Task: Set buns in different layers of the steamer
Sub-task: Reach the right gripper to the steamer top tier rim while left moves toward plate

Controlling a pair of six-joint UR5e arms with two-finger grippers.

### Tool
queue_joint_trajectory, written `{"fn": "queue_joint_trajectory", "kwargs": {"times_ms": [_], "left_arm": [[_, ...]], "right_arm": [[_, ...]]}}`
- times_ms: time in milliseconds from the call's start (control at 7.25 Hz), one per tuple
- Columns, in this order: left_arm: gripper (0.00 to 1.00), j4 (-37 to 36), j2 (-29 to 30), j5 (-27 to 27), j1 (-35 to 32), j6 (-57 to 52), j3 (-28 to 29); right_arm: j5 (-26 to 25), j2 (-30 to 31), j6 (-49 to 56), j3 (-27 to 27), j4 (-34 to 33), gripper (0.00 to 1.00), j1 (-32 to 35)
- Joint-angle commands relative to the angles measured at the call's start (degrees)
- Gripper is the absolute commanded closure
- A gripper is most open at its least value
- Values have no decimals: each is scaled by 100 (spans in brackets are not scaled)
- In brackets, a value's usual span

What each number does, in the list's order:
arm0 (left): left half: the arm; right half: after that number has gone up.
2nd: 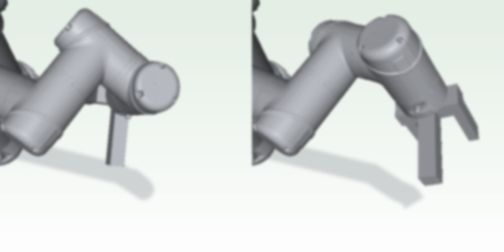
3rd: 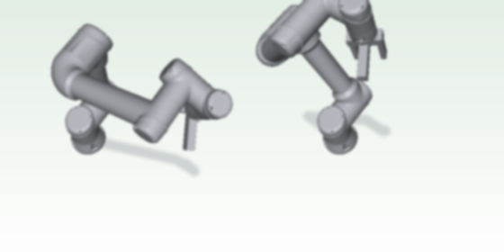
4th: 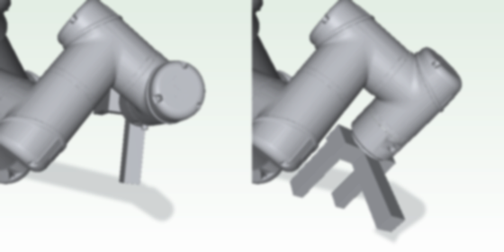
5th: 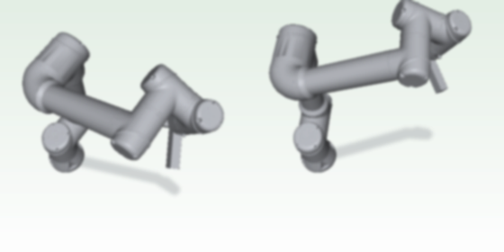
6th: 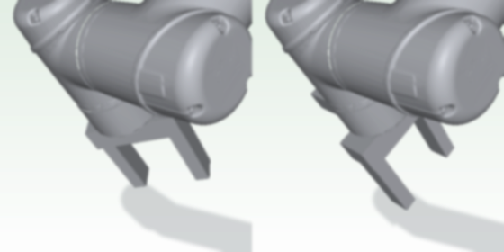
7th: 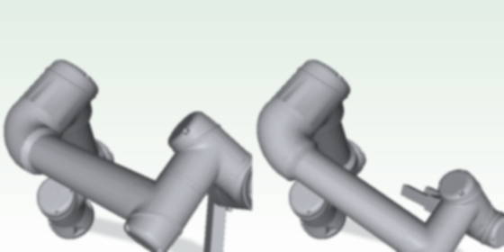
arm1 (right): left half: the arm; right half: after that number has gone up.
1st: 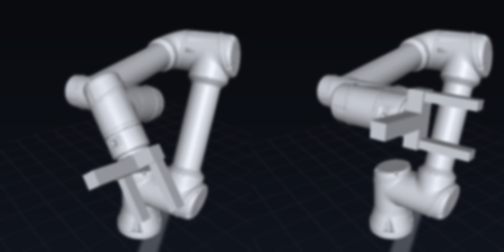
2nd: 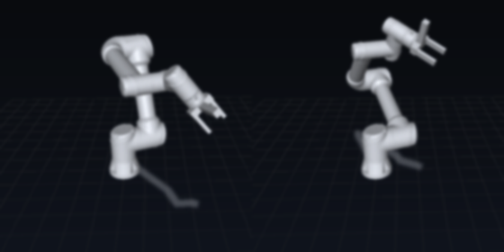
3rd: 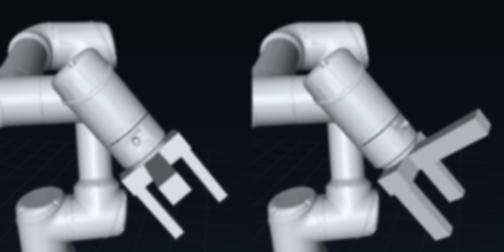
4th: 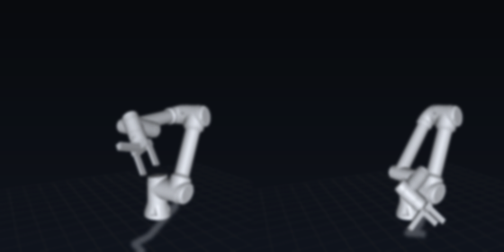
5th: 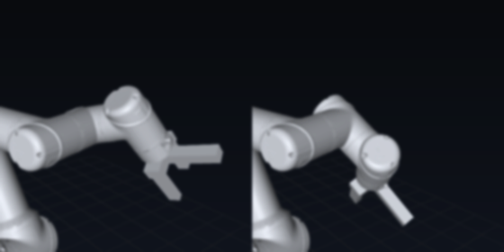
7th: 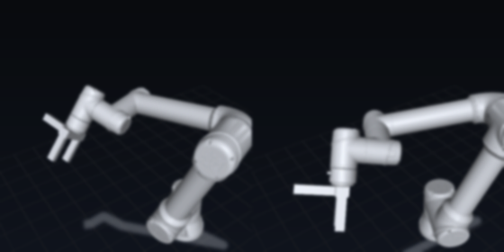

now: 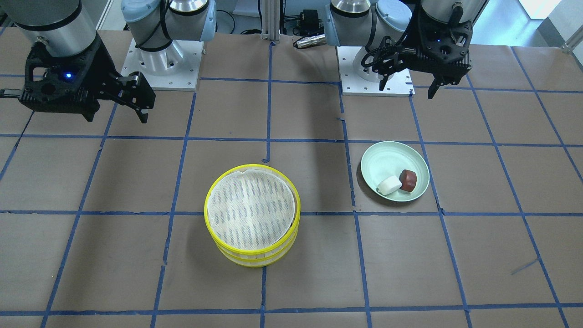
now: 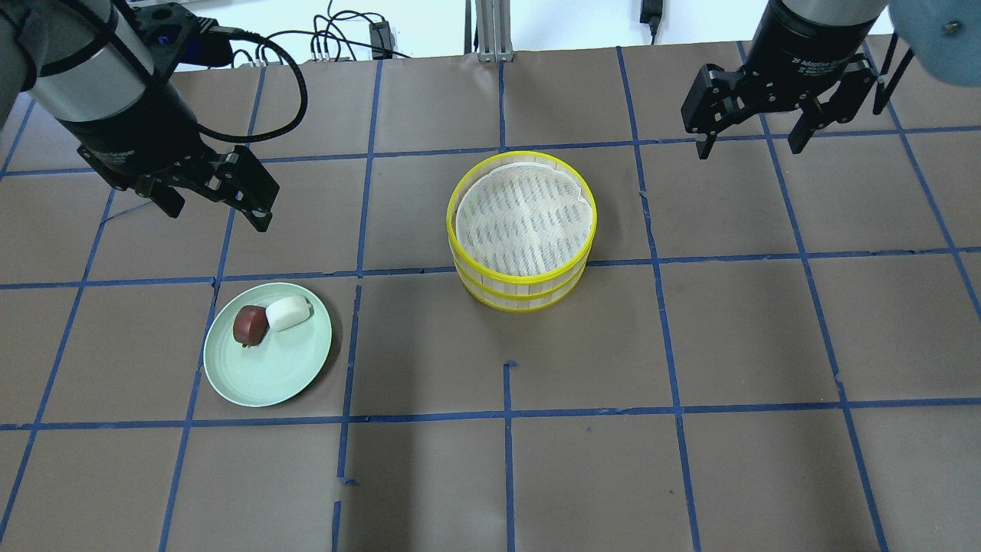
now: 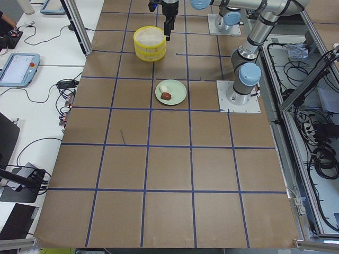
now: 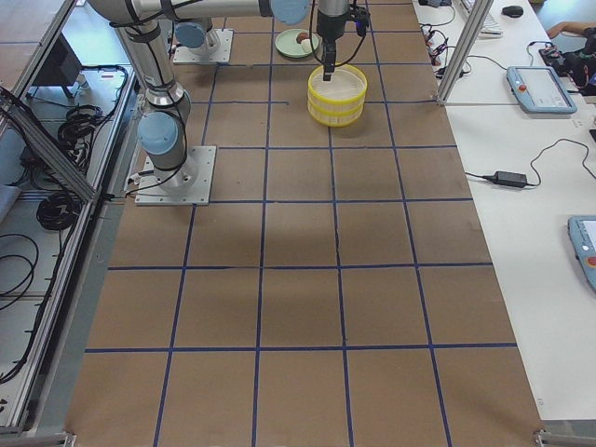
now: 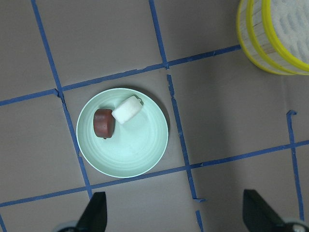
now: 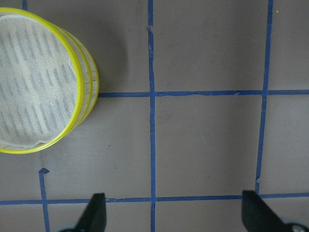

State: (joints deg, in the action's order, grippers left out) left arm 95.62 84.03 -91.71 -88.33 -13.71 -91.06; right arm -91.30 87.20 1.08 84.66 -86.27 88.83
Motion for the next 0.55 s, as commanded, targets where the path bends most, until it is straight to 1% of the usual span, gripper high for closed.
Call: {"fn": "queue_joint_trajectory", "kwargs": {"times_ms": [0, 138, 276, 414], "left_arm": [[0, 0, 0, -5, 0, 0, -8], [0, 26, 0, 4, 0, -9, -17], [0, 9, -18, -40, 0, 9, 9], [0, 44, 121, -57, 9, 9, -26]], "right_arm": [[15, 25, 15, 146, -65, 0, 3], [137, 34, 24, 156, -65, 0, 3], [417, -44, 7, 148, -300, 0, 21], [411, -167, -54, 252, -459, 0, 282]]}}
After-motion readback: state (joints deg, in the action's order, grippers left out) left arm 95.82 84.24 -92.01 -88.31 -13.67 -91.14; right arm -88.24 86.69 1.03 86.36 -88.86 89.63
